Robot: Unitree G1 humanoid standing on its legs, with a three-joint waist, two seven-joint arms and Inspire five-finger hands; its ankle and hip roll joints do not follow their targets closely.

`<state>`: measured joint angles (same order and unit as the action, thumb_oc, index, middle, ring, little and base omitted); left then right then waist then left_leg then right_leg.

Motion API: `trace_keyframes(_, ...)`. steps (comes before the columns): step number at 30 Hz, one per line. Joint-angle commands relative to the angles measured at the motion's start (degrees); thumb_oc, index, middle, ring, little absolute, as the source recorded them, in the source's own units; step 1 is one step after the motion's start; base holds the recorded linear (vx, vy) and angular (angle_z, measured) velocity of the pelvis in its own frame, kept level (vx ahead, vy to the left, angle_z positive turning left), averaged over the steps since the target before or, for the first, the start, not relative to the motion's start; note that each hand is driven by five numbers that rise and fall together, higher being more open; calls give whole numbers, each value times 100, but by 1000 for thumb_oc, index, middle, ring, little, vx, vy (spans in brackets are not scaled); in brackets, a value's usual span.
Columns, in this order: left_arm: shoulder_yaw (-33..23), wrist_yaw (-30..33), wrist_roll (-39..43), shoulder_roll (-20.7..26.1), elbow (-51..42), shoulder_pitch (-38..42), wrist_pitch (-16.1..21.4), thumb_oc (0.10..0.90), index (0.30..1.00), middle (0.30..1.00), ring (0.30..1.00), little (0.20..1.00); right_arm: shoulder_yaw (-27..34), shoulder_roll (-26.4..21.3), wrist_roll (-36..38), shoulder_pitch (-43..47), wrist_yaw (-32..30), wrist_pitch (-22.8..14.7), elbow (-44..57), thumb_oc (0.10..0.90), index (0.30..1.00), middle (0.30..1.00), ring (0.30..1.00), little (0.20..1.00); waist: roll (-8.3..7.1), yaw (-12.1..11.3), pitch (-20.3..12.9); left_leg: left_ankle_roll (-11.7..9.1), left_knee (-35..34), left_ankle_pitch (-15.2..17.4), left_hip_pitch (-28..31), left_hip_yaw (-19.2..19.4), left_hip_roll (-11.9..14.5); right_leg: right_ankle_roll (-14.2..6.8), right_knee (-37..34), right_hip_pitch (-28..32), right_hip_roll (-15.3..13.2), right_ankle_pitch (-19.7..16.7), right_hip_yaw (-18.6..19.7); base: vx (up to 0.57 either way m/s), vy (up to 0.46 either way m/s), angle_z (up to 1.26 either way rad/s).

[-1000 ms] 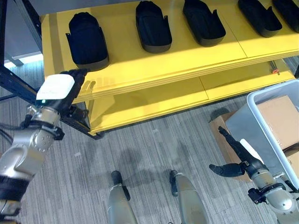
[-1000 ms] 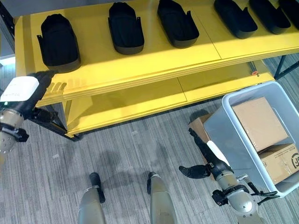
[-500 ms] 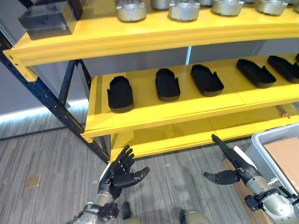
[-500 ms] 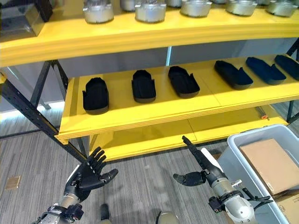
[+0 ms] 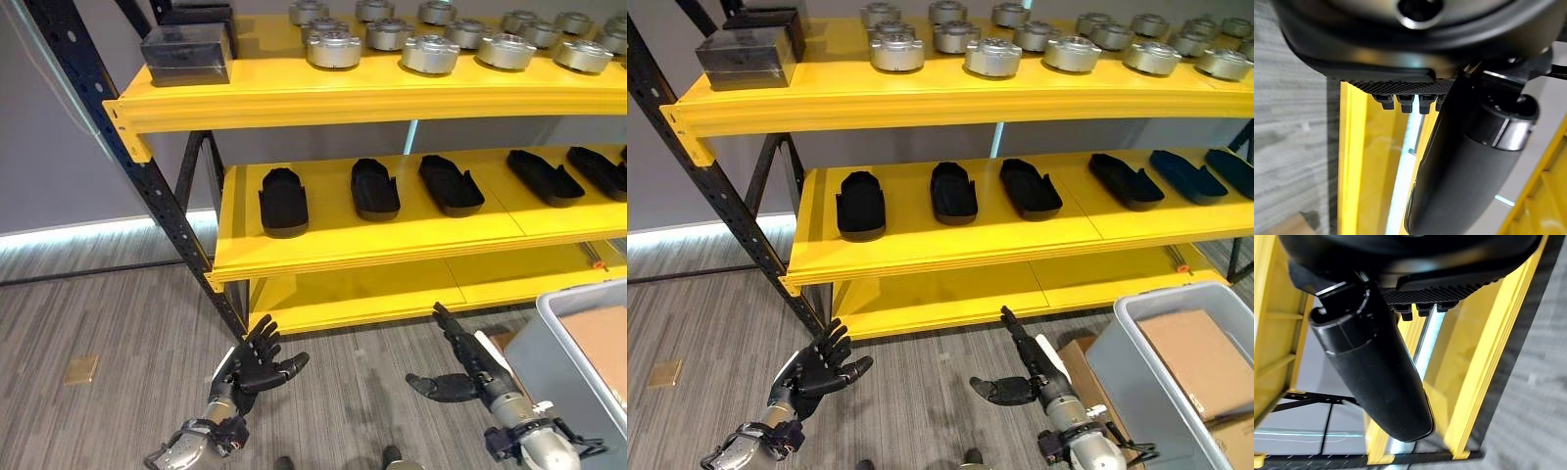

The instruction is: Move parts from the plastic box to the shelf.

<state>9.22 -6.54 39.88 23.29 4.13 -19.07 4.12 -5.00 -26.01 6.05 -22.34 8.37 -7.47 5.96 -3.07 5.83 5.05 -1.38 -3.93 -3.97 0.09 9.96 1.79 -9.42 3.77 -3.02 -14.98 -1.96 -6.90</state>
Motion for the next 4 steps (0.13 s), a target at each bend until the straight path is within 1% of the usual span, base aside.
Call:
trace_keyframes(1, -474, 56, -188, -103, -852, 227, 616, 900, 1000, 1000, 1000, 1000, 231, -298, 489, 629, -101, -357, 334, 900, 1000, 1000, 1000, 1000, -14, -119, -3, -148, 353, 388, -95, -31, 653, -176, -111, 35, 30, -36, 84, 39, 58, -11)
trace_keyframes(4, -542, 148, -267, -147, -844, 236, 624, 900, 1000, 1000, 1000, 1000, 157, -238, 678, 643, -125, -316, 323, 900, 1000, 1000, 1000, 1000, -88, -137, -92, -147, 322, 404, -29, -32, 654, -179, -175, 130, 24, -20, 67, 57, 18, -2)
